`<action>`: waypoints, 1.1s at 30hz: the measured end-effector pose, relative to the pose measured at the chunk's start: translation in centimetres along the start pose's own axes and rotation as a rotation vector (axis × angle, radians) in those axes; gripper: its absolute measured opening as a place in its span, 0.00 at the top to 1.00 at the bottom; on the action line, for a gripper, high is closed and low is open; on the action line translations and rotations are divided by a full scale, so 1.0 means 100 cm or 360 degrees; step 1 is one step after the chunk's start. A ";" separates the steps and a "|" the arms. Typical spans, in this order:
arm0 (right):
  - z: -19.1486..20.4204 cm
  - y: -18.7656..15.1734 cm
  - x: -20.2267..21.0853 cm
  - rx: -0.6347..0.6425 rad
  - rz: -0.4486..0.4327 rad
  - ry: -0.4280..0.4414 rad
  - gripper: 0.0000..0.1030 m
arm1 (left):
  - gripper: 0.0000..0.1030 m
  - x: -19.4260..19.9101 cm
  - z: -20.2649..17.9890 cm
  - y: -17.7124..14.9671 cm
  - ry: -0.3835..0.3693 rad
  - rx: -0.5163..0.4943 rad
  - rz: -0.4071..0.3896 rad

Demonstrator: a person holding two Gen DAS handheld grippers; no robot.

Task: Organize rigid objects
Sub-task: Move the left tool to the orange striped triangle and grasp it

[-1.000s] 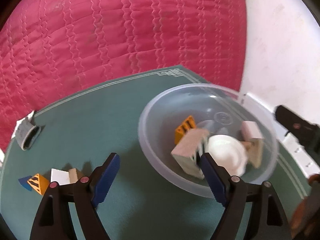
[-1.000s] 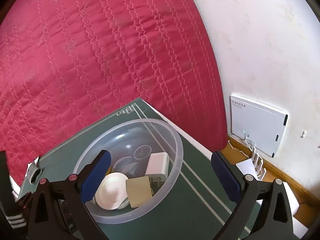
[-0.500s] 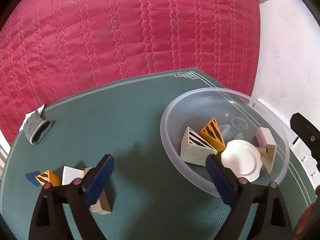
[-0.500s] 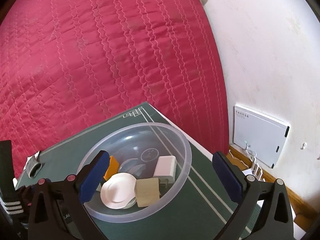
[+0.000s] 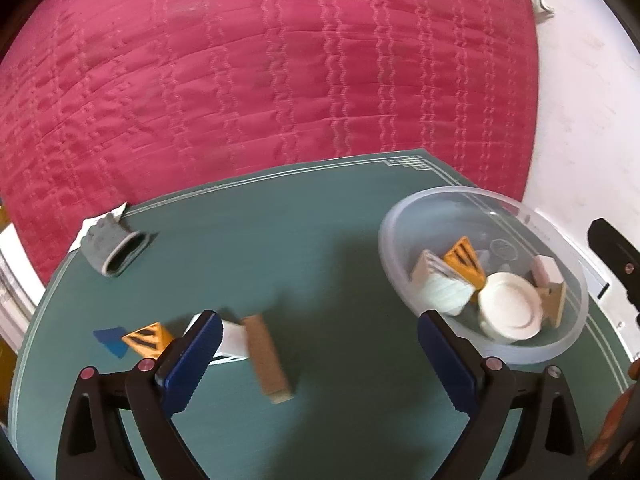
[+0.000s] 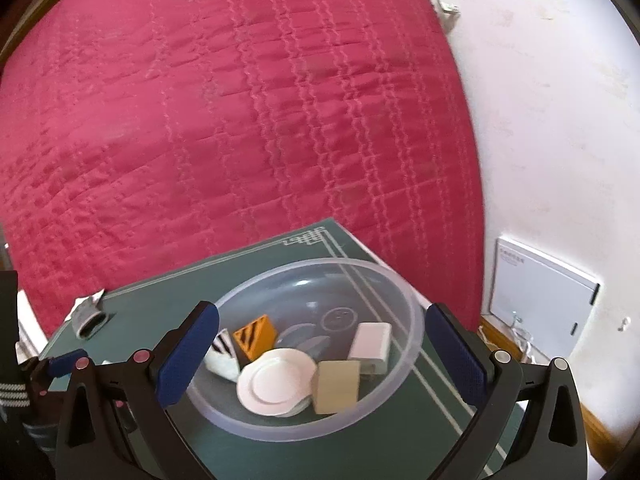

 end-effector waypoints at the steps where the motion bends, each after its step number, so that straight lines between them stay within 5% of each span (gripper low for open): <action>1: 0.002 0.000 0.000 0.0006 0.0001 0.0017 0.00 | 0.03 0.000 0.006 -0.002 0.0013 0.0012 0.0001; 15: 0.033 -0.025 -0.016 0.0053 0.0312 0.0348 0.00 | 0.03 0.001 0.096 -0.032 0.0250 0.0186 0.0004; 24: 0.079 -0.042 0.001 0.0305 0.0349 0.0538 0.00 | 0.08 -0.015 0.122 -0.041 0.0249 0.0247 0.0111; 33: 0.086 -0.049 0.000 0.0305 0.0414 0.0628 0.00 | 0.21 -0.034 0.124 -0.043 0.0213 0.0249 0.0239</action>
Point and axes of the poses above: each gripper's, at about its wrist camera, not at the fingertips, and x roughly against the way its jaws point, z to its left, y to its top, the point moved 4 cm from there along -x, roughly the way its jaws point, and after that the axes turned 7 degrees about y, right-handed, at the moved point
